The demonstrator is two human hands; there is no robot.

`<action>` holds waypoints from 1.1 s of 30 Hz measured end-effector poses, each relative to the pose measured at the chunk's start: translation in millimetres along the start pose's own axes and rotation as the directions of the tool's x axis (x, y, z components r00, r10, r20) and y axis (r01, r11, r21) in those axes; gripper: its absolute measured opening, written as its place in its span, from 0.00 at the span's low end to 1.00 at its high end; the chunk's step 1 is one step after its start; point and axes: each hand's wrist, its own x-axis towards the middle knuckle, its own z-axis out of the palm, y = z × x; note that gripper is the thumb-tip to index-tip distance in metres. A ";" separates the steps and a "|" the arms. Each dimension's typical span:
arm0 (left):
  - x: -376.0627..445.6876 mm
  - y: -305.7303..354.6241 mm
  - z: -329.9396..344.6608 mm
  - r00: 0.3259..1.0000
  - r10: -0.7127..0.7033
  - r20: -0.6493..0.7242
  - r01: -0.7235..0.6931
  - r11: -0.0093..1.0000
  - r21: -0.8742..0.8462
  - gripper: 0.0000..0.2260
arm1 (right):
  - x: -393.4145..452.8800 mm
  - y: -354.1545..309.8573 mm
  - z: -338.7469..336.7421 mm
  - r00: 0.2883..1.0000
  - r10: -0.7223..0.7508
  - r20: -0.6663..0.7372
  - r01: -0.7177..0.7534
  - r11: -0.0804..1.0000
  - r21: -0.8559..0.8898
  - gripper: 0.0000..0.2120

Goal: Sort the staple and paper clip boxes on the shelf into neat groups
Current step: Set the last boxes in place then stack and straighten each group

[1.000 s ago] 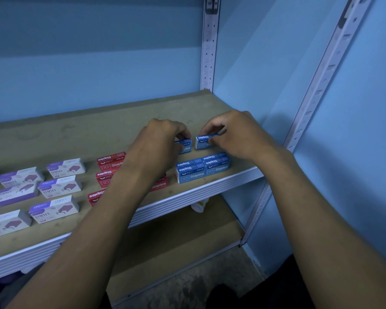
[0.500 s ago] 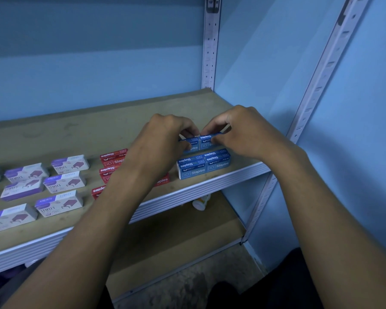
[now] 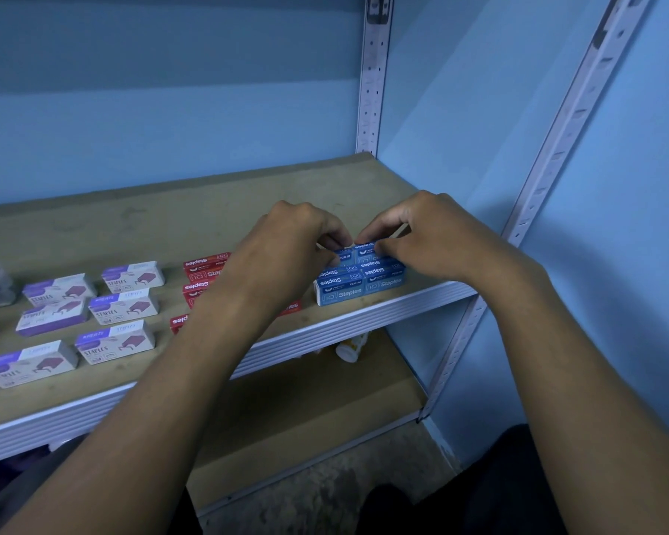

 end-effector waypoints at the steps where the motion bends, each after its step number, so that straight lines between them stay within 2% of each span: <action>1: 0.1 -0.1 0.5 1.000 -0.002 0.012 0.002 1.000 -0.001 0.13 | -0.2 0.1 0.4 1.000 0.002 0.009 -0.002 1.000 -0.007 0.12; 11: 0.3 1.6 -0.2 0.997 0.016 0.071 -0.019 0.999 0.037 0.12 | -0.7 2.4 1.9 0.998 0.028 0.051 -0.028 0.999 -0.016 0.13; 16: -1.6 3.5 -0.5 0.998 0.040 0.043 -0.043 0.996 0.079 0.10 | -3.2 2.2 -0.8 0.996 0.029 0.084 -0.028 1.000 -0.012 0.09; 18: -3.3 5.1 -1.0 0.999 0.047 0.020 -0.048 0.995 0.085 0.09 | -6.3 3.3 -3.3 0.987 0.043 0.154 -0.046 0.999 0.016 0.15; 21: -6.3 8.3 -1.7 0.996 0.016 0.088 -0.019 0.999 0.029 0.17 | -10.0 5.8 -4.8 0.973 0.027 0.230 -0.025 1.000 -0.011 0.26; 23: -8.1 9.3 -1.2 0.988 0.000 0.152 -0.006 0.999 0.040 0.27 | -10.9 6.7 -4.2 0.970 0.026 0.241 -0.023 1.000 -0.016 0.28; 25: -9.4 10.4 -1.3 0.985 -0.008 0.174 -0.005 0.997 0.076 0.31 | -10.5 6.2 -3.7 0.973 0.028 0.227 -0.026 1.000 -0.011 0.27; 33: -9.2 13.7 1.2 0.989 -0.021 0.147 0.008 0.996 0.087 0.29 | -7.6 3.9 -1.6 0.982 0.015 0.187 -0.006 0.999 -0.047 0.20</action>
